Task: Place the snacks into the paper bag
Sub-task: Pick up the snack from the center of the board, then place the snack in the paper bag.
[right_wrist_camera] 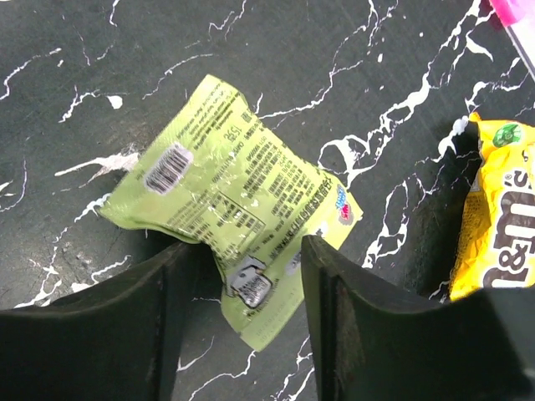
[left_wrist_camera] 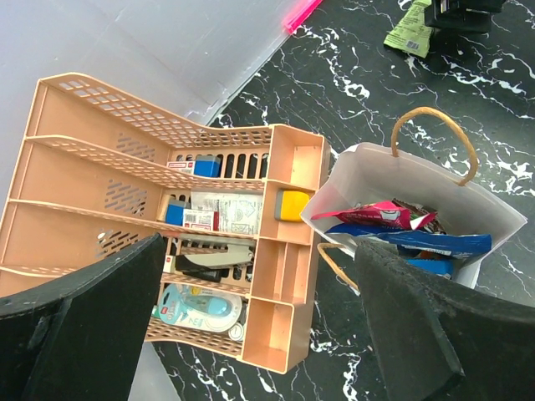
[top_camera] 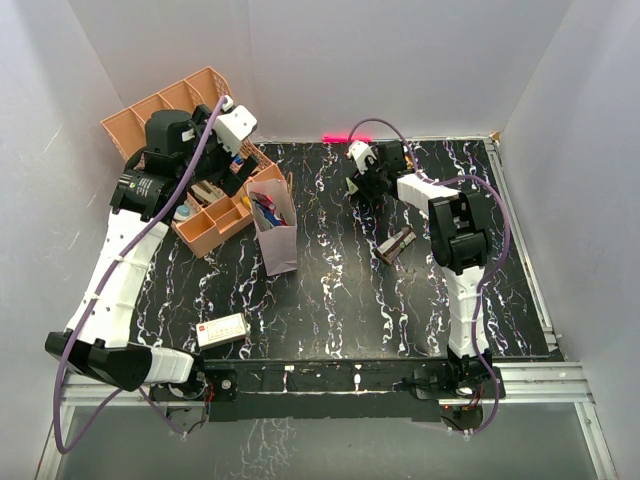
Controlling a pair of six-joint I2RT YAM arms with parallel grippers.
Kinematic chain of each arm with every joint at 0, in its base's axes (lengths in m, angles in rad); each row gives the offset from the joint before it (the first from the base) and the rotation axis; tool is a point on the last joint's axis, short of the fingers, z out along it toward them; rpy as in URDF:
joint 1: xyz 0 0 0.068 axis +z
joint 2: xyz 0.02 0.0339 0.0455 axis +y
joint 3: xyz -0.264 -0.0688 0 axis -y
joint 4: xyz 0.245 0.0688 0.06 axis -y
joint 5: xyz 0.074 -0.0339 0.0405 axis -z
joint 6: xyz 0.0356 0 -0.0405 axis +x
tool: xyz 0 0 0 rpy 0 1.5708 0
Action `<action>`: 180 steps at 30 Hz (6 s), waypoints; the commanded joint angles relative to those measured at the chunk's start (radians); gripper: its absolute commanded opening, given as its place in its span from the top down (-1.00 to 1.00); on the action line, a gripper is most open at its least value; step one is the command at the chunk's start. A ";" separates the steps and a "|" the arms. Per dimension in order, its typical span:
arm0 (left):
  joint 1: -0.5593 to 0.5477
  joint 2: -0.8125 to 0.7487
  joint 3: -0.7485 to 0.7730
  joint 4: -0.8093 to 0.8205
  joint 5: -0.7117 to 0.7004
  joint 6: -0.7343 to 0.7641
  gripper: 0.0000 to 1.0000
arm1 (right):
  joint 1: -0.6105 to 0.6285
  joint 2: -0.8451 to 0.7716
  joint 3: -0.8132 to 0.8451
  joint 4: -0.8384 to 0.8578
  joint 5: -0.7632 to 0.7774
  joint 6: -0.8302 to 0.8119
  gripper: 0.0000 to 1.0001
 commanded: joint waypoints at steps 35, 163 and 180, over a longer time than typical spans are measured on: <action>-0.025 0.000 0.018 -0.205 0.604 0.211 -0.75 | -0.008 -0.605 -0.132 -0.326 -0.505 0.126 0.84; -0.201 0.259 0.159 -0.409 0.115 0.945 -0.21 | 0.032 -1.122 -0.541 -0.377 -0.671 0.144 -0.50; -0.194 0.153 0.226 -0.128 0.135 0.228 -0.71 | 0.021 -0.953 -0.501 -0.146 0.009 0.332 -0.78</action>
